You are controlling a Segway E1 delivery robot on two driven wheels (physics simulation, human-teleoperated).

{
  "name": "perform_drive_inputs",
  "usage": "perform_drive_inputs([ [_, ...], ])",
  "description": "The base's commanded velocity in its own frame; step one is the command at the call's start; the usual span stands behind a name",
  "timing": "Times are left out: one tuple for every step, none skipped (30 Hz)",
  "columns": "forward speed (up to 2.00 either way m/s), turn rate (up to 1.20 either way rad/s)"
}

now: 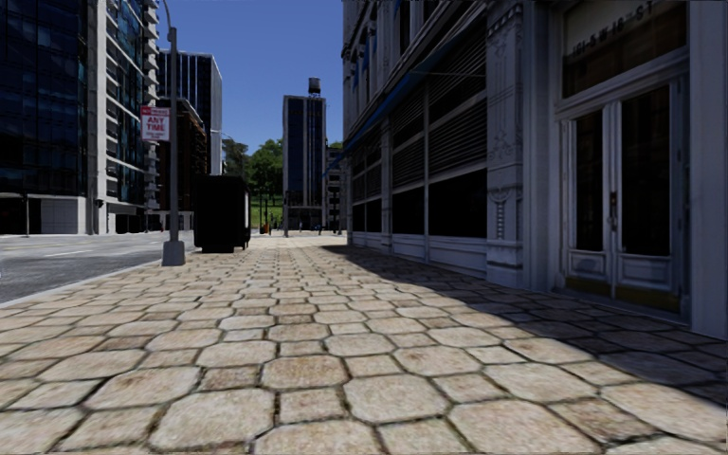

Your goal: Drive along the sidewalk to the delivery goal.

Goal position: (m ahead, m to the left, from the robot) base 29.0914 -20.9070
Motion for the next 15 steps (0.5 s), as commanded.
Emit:
perform_drive_inputs([
  [2.0, 0.33],
  [2.0, 0.33],
  [2.0, 0.33],
  [2.0, 0.33],
  [2.0, 0.33],
  [2.0, 0.33],
  [2.0, 0.33],
  [2.0, 0.33],
  [2.0, 0.33],
  [2.0, 0.33],
  [2.0, 0.33],
  [2.0, 0.33],
  [2.0, 0.33],
  [2.0, 0.32],
  [2.0, 0.32],
])
